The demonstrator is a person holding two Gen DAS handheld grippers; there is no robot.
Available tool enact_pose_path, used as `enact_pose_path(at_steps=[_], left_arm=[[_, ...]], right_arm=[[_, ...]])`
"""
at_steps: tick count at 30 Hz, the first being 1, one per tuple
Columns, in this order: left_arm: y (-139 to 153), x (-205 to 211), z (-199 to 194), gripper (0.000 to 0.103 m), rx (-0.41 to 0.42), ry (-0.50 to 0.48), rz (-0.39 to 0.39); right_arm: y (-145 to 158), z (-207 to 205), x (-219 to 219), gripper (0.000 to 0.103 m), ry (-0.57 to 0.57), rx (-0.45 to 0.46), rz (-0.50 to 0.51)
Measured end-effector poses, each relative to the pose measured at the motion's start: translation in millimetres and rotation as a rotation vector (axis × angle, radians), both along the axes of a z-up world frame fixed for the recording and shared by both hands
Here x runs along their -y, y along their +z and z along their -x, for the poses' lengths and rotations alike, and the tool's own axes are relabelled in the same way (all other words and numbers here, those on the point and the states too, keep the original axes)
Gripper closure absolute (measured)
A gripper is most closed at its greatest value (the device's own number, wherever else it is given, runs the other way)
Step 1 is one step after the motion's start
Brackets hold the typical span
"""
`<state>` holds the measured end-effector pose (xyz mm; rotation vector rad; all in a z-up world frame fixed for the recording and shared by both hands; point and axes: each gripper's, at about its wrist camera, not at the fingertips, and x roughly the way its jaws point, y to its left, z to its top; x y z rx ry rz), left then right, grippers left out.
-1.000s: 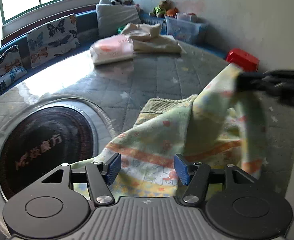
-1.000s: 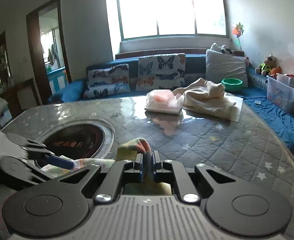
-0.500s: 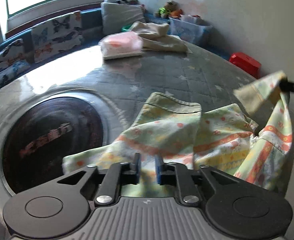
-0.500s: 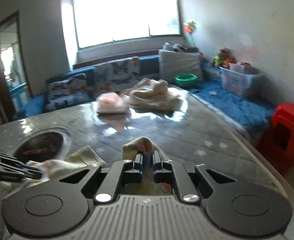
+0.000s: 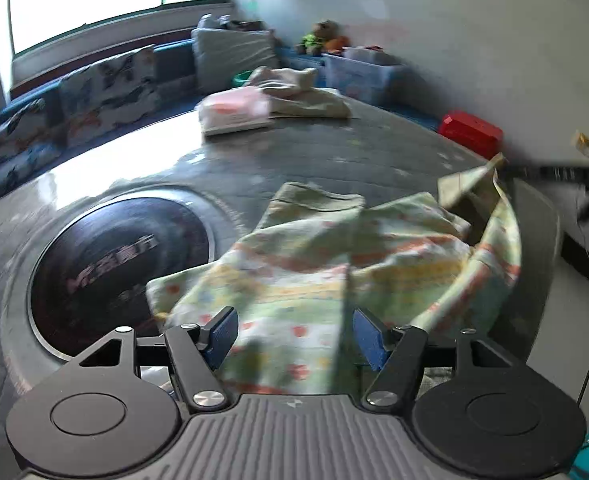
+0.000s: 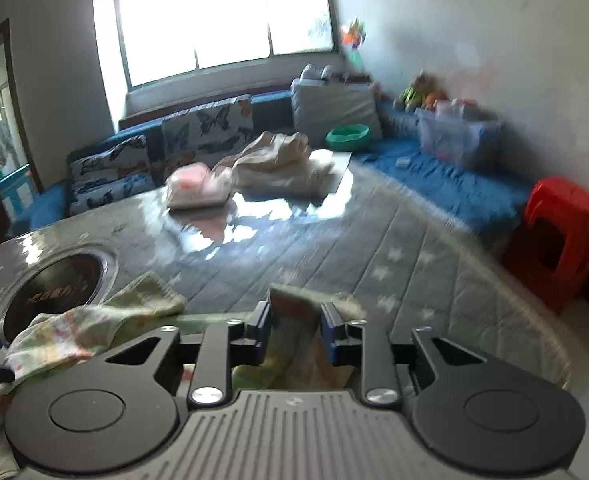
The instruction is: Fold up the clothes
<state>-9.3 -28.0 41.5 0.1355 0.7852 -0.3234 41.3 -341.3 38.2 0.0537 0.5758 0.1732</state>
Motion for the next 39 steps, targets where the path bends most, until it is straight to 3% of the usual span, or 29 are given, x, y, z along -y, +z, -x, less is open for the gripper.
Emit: enact_pose_path(at_steps=[5, 11, 19, 24, 27, 29, 31, 39], left_arm=[[-11.1, 17.8, -17.0, 0.036, -0.002, -0.043, -0.049], [-5.1, 34.8, -45.9, 0.036, 0.015, -0.04, -0.026], [-16.9, 66.7, -83.8, 0.036, -0.011, -0.055, -0.049], [-29.1, 81.7, -100.8, 0.039, -0.021, -0.068, -0.076], [-34.5, 86.5, -110.2, 0.052, -0.022, -0.063, -0.082], [-34.6, 83.6, -114.8, 0.082, -0.021, -0.054, -0.066], [-32.9, 76.3, -118.0, 0.093, -0.032, -0.039, -0.032], [5.3, 18.4, -96.1, 0.098, 0.056, 0.101, 0.071]], right_arm=[[13.2, 1.0, -1.4, 0.065, 0.019, 0.04, -0.005], [6.6, -3.0, -26.3, 0.062, 0.129, 0.023, -0.014], [-20.4, -10.3, -58.6, 0.057, 0.272, -0.082, -0.023], [-35.8, -18.1, -63.6, 0.054, 0.288, -0.136, -0.024], [-41.4, -21.3, -63.3, 0.052, 0.289, -0.156, -0.028], [-44.4, -22.7, -64.2, 0.052, 0.289, -0.166, -0.025], [-48.2, -23.6, -65.2, 0.052, 0.289, -0.175, -0.021], [-52.3, -25.3, -65.9, 0.048, 0.284, -0.188, -0.012]])
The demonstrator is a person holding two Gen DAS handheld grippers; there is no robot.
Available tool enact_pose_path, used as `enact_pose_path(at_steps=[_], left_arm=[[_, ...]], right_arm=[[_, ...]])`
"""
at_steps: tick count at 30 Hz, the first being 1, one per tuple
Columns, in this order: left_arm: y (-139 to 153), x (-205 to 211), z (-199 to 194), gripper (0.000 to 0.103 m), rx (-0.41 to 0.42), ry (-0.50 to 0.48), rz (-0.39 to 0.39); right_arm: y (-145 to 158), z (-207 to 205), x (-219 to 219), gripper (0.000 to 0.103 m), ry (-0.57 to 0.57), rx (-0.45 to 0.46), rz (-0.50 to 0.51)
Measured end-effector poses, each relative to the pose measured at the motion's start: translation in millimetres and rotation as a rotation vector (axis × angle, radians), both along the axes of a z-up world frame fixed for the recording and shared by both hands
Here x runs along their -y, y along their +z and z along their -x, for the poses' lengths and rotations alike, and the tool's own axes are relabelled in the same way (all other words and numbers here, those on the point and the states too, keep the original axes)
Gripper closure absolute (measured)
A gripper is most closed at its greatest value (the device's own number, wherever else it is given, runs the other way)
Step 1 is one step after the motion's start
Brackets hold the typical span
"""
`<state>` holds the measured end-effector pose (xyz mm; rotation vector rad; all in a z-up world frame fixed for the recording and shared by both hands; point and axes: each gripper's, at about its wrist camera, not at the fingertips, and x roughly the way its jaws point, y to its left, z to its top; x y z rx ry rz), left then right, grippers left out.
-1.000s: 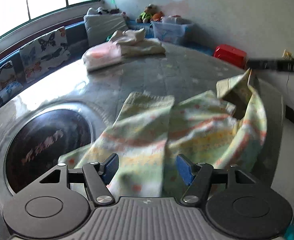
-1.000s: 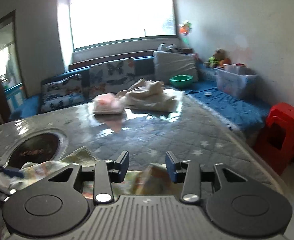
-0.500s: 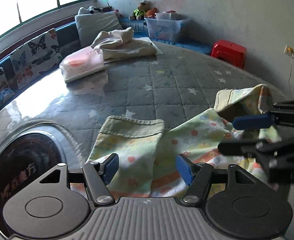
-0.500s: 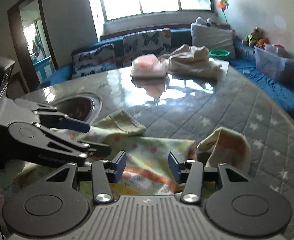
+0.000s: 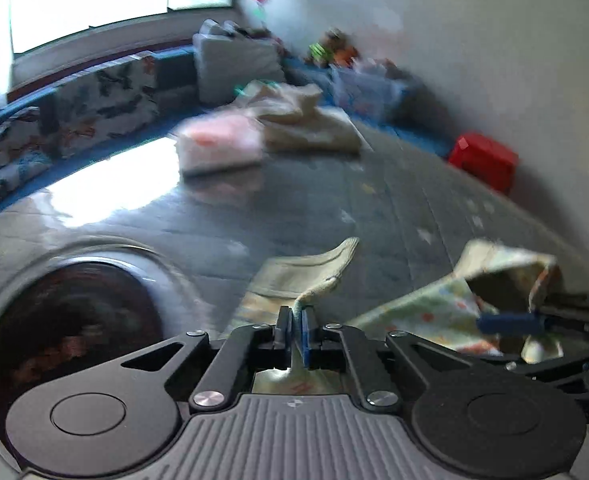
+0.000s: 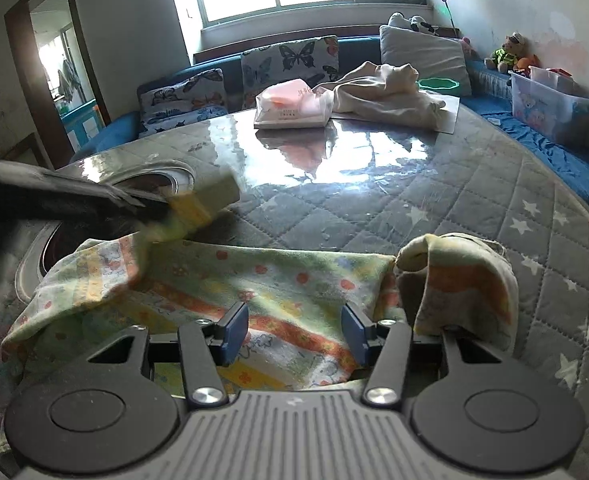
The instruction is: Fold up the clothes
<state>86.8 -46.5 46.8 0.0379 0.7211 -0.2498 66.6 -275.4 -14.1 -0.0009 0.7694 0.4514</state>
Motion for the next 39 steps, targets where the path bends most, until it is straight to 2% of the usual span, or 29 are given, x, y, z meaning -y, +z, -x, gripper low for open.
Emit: enact_pose_path(at_steps=[4, 9, 12, 14, 17, 19, 21, 28, 34, 39], left_arm=[[28.7, -51.8, 27.3, 0.099, 0.077, 0.126, 0.038], [53.2, -118.6, 76.2, 0.1, 0.154, 0.305, 0.048], [56.2, -155.1, 103.8, 0.1, 0.152, 0.408, 0.05], [52.0, -167.7, 112.4, 0.1, 0.117, 0.423, 0.076], [41.3, -159.7, 108.8, 0.096, 0.075, 0.387, 0.097], [33.8, -152.3, 105.1, 0.089, 0.048, 0.359, 0.108], [26.1, -139.7, 94.2, 0.087, 0.026, 0.32, 0.12], [-0.4, -97.0, 45.9, 0.056, -0.059, 0.235, 0.173], [-19.9, -84.7, 8.0, 0.05, -0.108, 0.266, 0.145], [-37.3, -80.3, -16.2, 0.05, -0.146, 0.299, 0.106]], right_arm=[[0.4, -0.5, -2.3, 0.046, 0.006, 0.0, 0.013], [2.3, -2.3, -2.6, 0.044, 0.001, 0.003, 0.018], [4.5, -3.4, -1.2, 0.041, -0.011, 0.009, 0.022], [5.5, -4.7, -1.1, 0.041, -0.018, 0.012, 0.025], [6.6, -5.3, -1.7, 0.039, -0.027, 0.014, 0.025], [7.4, -4.6, -2.2, 0.036, -0.03, 0.014, 0.024], [7.7, -3.2, -2.9, 0.036, -0.028, 0.013, 0.023], [7.4, 0.6, -3.5, 0.031, -0.019, 0.017, 0.021], [6.0, 0.6, -5.3, 0.029, -0.002, 0.014, 0.014], [4.1, -0.8, -4.0, 0.028, 0.001, 0.005, 0.004]])
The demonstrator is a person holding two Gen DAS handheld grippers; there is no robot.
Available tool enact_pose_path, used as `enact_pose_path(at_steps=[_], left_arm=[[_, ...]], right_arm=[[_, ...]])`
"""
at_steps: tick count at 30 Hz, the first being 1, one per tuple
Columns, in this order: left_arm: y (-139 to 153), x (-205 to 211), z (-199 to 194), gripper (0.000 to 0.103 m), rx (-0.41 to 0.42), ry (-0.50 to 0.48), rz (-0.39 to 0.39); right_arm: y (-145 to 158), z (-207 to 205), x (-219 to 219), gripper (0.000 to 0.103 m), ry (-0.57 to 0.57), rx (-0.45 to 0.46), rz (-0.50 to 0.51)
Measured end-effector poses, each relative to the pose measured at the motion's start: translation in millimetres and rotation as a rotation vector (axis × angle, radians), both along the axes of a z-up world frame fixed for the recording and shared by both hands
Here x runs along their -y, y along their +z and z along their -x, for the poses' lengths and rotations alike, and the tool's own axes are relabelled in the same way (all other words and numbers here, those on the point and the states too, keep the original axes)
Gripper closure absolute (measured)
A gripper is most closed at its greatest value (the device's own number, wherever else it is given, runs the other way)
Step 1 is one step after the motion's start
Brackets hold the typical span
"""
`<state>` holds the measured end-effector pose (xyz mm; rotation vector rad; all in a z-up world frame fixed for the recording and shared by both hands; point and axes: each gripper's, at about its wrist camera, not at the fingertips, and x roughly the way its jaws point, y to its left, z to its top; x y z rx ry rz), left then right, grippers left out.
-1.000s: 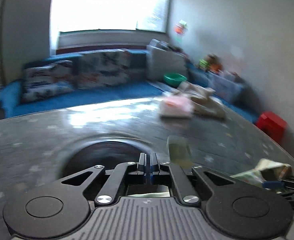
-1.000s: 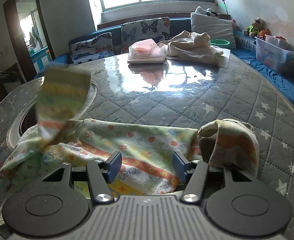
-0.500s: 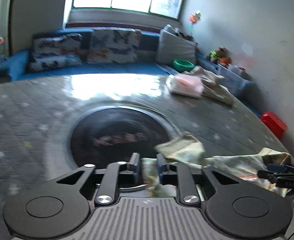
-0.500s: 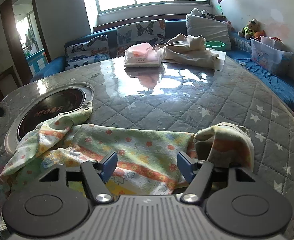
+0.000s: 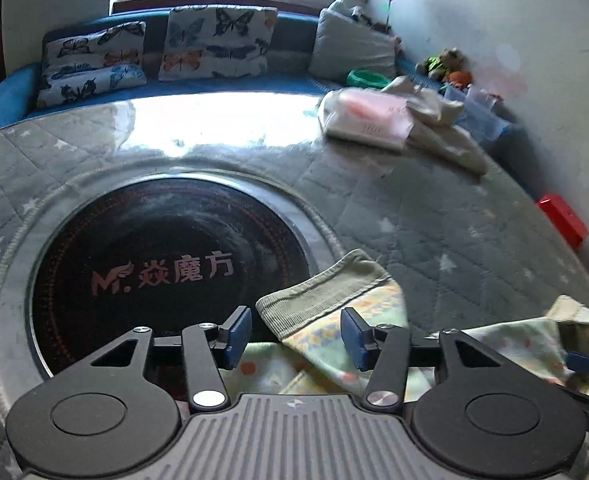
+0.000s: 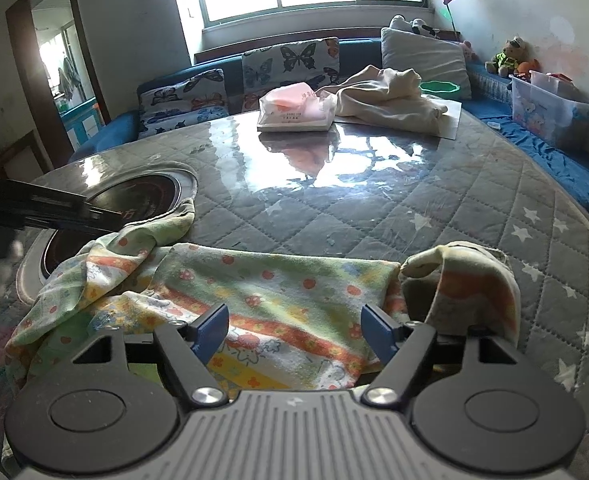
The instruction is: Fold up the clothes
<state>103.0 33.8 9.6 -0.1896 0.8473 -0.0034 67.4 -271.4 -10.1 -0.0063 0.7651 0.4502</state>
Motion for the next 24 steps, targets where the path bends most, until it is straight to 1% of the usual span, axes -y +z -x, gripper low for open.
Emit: enact_pose_path(at_steps=[4, 7, 8, 9, 10, 11, 13, 16, 19, 21, 24], left_arm=[[-9.3, 2.6, -10.8, 0.052, -0.02, 0.003, -0.002], [-14.9, 4.4, -13.0, 0.059, -0.022, 0.007, -0.014], [-15.5, 5.1, -13.4, 0.068, -0.019, 0.004, -0.016], [-15.7, 6.0, -13.7, 0.074, -0.017, -0.001, -0.017], [-15.9, 6.9, -13.9, 0.083, -0.014, -0.006, -0.018], [-15.5, 7.0, -13.7, 0.089, -0.012, -0.008, -0.01], [-12.5, 5.4, -10.9, 0.093, 0.004, -0.006, -0.004], [1.2, -6.0, -0.4, 0.094, 0.053, 0.022, 0.014], [22.7, -25.9, 19.6, 0.094, 0.119, 0.072, 0.011], [39.9, -44.3, 39.4, 0.094, 0.171, 0.118, 0.003], [62.5, -72.3, 73.4, 0.094, 0.237, 0.195, -0.031]], right_arm=[[-1.6, -0.9, 0.8, 0.028, 0.002, -0.007, -0.001], [-2.1, -1.6, 2.1, 0.028, -0.001, -0.007, -0.003], [-2.2, -1.9, 2.4, 0.028, -0.002, -0.007, -0.003], [-2.3, -2.0, 2.5, 0.028, -0.004, -0.008, -0.003], [-2.4, -2.0, 2.4, 0.028, -0.005, -0.008, -0.002], [-2.6, -2.0, 2.3, 0.028, -0.006, -0.008, 0.0], [-2.9, -2.0, 2.1, 0.028, -0.008, -0.008, 0.003], [-1.9, -1.2, 2.4, 0.028, -0.014, -0.005, 0.008], [-0.1, -0.3, 3.8, 0.028, -0.018, 0.001, 0.016], [1.3, 0.7, 4.7, 0.028, -0.021, 0.005, 0.024], [3.8, 3.3, 5.4, 0.027, -0.019, 0.013, 0.035]])
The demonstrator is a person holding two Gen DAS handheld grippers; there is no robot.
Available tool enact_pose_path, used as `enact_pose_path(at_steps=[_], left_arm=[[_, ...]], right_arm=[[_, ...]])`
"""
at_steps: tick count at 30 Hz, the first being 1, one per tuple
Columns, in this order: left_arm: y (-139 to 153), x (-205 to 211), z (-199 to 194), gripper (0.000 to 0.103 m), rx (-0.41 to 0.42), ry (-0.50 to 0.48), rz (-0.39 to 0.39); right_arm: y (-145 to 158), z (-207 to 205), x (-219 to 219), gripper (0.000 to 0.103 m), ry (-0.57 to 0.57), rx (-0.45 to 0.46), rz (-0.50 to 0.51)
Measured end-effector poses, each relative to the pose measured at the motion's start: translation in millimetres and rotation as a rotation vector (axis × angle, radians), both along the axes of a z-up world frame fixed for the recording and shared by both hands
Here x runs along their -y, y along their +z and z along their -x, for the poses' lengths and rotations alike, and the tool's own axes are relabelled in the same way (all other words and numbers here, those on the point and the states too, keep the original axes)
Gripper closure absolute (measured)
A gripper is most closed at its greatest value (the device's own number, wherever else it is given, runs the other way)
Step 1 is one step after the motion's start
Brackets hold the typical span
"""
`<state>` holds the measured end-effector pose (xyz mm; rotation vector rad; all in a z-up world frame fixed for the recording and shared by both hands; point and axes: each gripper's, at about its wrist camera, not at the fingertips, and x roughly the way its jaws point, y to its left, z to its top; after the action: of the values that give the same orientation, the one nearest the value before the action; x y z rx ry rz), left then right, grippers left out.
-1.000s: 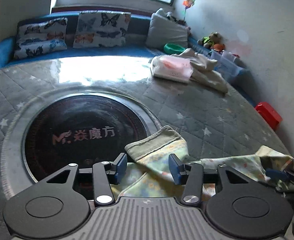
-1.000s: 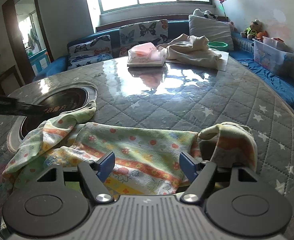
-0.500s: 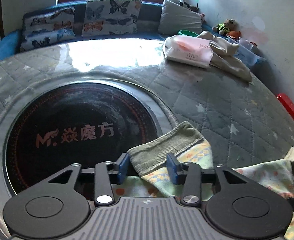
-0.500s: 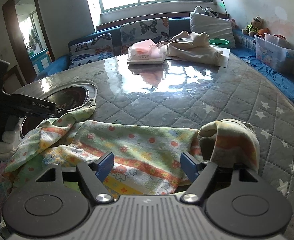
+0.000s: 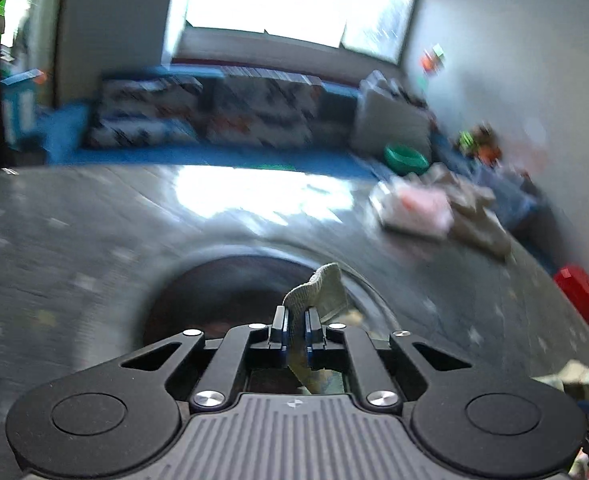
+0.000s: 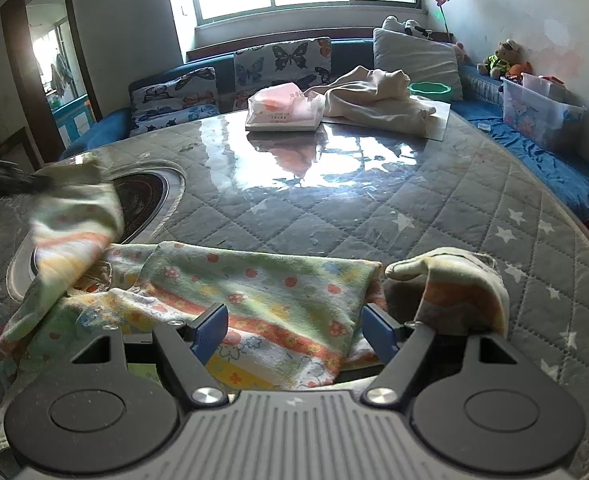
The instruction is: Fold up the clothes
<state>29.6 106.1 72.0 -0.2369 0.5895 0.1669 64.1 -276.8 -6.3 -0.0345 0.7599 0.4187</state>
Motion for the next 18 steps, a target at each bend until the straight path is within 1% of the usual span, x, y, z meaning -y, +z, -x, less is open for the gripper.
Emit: enact_pose_path(at_steps=[4, 7, 9, 12, 15, 18], left_arm=[[22.6, -36.0, 54.1, 0.094, 0.056, 0.117, -0.054], [27.3, -55.7, 92.3, 0.095, 0.058, 0.198, -0.089], [24.2, -64.3, 112.3, 0.095, 0.033, 0.243, -0.1], [15.6, -74.0, 137.6, 0.095, -0.02, 0.299, -0.109], [-0.5, -82.8, 153.3, 0.095, -0.086, 0.353, -0.1], [-17.5, -94.4, 160.5, 0.095, -0.151, 0.413, -0.079]], right_arm=[[1.0, 4.3, 2.2, 0.027, 0.005, 0.005, 0.024], [1.6, 7.9, 6.3, 0.026, 0.002, 0.003, 0.041], [2.1, 12.1, 9.6, 0.024, 0.003, -0.001, 0.05], [0.3, 18.3, 15.9, 0.024, 0.01, -0.016, 0.07], [-4.9, 22.8, 23.8, 0.024, 0.015, -0.048, 0.085], [-10.6, 26.8, 32.0, 0.024, 0.016, -0.074, 0.097]])
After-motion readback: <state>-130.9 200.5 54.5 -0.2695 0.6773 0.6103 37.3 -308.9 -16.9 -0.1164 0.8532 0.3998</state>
